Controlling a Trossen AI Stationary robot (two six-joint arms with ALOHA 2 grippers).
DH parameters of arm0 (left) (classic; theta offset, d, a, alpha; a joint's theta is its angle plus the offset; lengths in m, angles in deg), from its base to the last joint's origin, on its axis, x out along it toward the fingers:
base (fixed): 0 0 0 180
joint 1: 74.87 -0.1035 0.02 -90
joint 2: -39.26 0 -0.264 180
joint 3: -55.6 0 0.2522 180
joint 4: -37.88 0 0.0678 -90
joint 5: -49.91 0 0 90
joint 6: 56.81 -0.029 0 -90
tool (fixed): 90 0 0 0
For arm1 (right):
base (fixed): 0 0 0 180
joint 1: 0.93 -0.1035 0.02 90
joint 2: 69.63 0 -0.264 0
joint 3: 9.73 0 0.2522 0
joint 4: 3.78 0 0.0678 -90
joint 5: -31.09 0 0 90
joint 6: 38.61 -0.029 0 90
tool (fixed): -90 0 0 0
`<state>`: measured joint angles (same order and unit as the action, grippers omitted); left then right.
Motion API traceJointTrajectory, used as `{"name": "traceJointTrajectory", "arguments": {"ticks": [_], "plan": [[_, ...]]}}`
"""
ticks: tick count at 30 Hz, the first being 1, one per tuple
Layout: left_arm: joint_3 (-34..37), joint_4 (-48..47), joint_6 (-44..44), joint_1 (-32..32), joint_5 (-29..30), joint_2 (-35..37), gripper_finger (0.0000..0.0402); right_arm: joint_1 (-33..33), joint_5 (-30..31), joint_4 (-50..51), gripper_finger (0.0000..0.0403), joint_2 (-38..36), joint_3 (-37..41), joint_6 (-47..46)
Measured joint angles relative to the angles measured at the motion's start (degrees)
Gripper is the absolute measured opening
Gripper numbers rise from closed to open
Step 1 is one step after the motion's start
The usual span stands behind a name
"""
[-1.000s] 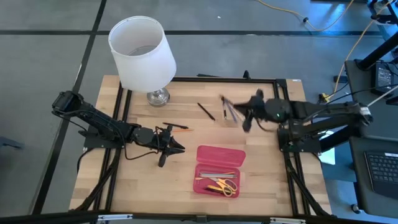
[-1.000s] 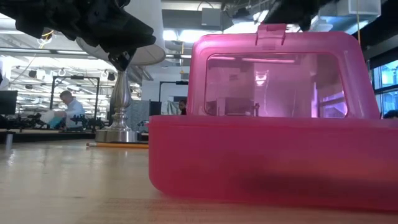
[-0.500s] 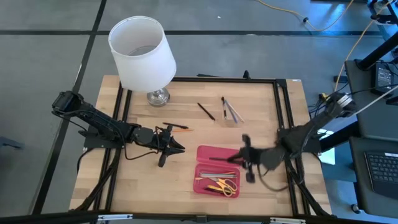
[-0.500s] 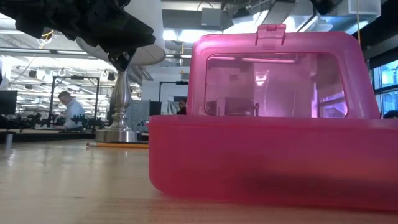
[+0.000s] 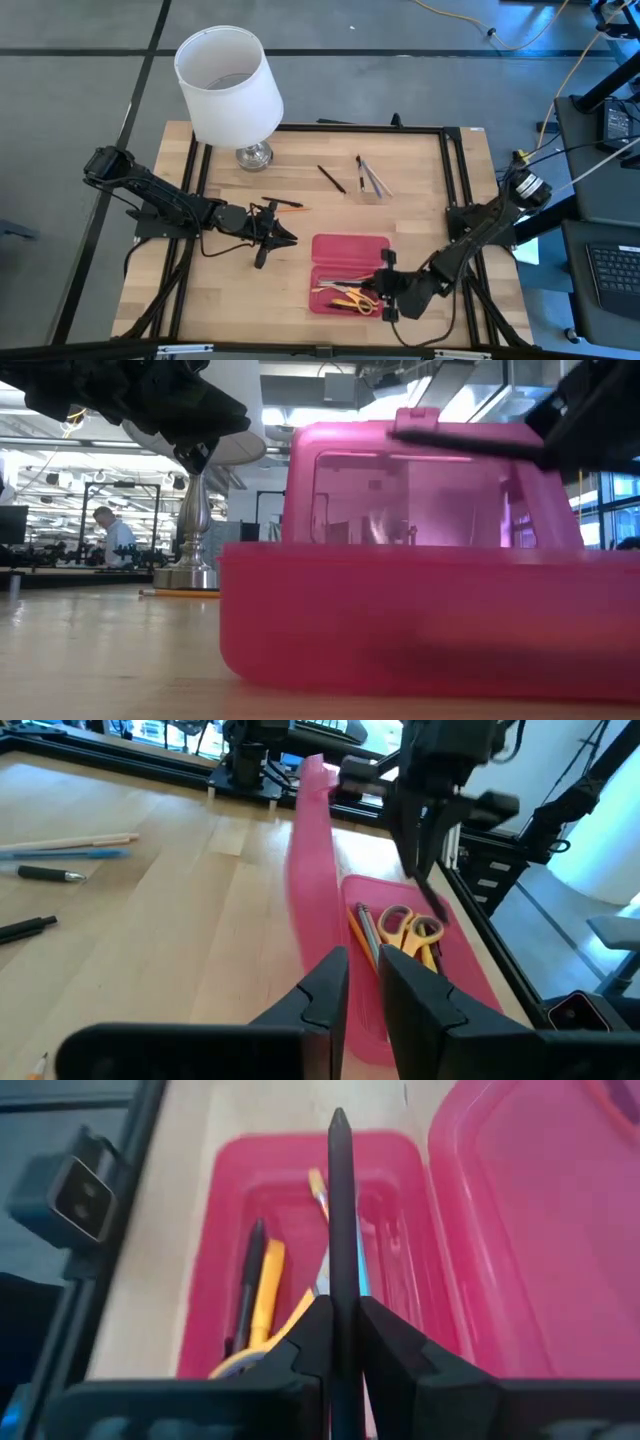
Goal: Pick & place school supplies into a supply box
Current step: Put the black pen into the pink supply box
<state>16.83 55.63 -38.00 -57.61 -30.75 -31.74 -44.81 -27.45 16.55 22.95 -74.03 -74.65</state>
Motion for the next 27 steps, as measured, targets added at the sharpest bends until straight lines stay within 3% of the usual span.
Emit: {"name": "traceJointTrajectory", "arguments": {"ticks": [19, 27], "plan": [[0.0, 0.0, 0.0, 0.0, 0.0, 0.0, 0.0052, 0.07, -0.65, -2.16, 0.0047, 8.5, 0.04, -7.85], [0.0, 0.0, -0.02, 0.0, 0.0, 0.0, 0.0055, 0.07, -4.23, -2.75, 0.006, 10.29, 0.09, -8.91]]}}
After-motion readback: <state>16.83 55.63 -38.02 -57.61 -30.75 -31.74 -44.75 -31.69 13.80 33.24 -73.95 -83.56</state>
